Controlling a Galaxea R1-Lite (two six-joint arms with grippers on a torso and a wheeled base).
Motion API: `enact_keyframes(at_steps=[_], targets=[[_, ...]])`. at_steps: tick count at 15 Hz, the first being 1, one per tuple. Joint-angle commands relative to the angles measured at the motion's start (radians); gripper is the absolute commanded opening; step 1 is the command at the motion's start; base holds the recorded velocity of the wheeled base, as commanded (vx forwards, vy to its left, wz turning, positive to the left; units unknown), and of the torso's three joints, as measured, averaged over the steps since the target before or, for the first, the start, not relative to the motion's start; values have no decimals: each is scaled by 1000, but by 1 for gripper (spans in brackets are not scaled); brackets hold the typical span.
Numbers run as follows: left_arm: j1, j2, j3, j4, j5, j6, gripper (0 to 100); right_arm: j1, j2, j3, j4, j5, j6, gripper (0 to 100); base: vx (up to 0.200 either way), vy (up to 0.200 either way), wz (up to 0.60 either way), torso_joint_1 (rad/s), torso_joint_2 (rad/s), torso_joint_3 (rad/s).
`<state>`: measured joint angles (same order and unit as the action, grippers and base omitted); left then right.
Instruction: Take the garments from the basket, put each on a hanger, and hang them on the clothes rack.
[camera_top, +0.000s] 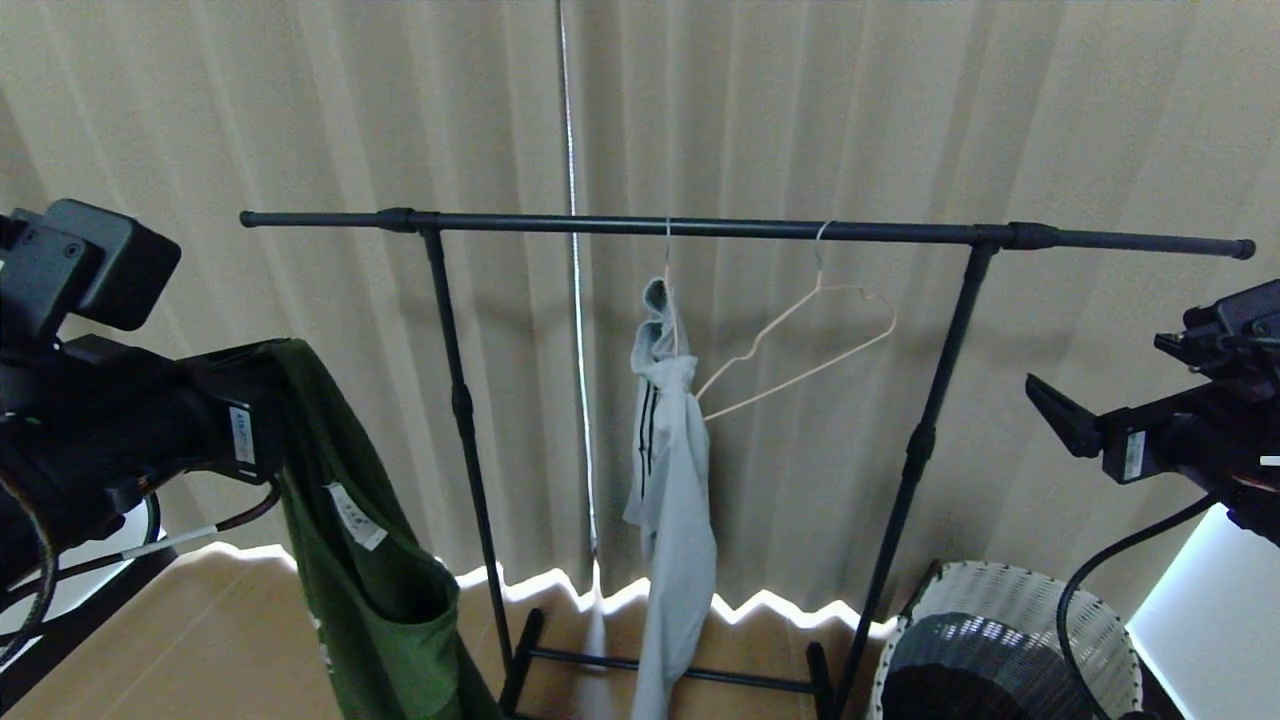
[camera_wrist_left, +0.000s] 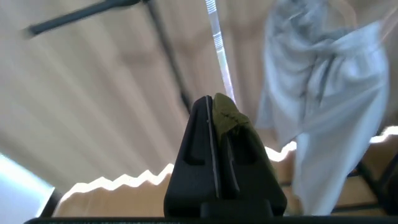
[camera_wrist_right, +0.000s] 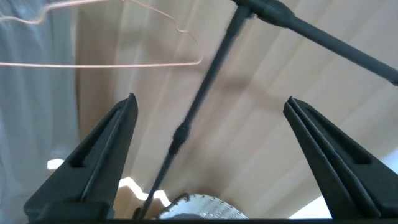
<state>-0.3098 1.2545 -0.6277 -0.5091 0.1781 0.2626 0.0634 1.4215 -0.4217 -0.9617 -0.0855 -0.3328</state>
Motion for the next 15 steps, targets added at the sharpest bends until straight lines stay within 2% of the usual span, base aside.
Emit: enact_keyframes(at_steps=[1,2,4,7,12,15], targets=[[0,2,2,0,0,0,0,-2,5,0,0,0,0,100,0,0,-600,7,-2,2],[0,2,2,0,0,0,0,-4,5,0,0,0,0,100,0,0,-600,2,7,-7],[-2,2,9,0,-2,1,0,-4,7,0,0,0,-20,100,0,0,0,0,0,0],[0,-7,31,-2,-2,43,0,-10,10,0,0,1,-28,100,0,0,0,0,0,0],[0,-12,40,-25,-2,40,0,-8,-1,-6,0,10,-20,100,0,0,0,0,0,0],[-2,-9,36,-25,-2,40,0,-7,4,-6,0,10,-17,100,200,0,0,-2,4,5]])
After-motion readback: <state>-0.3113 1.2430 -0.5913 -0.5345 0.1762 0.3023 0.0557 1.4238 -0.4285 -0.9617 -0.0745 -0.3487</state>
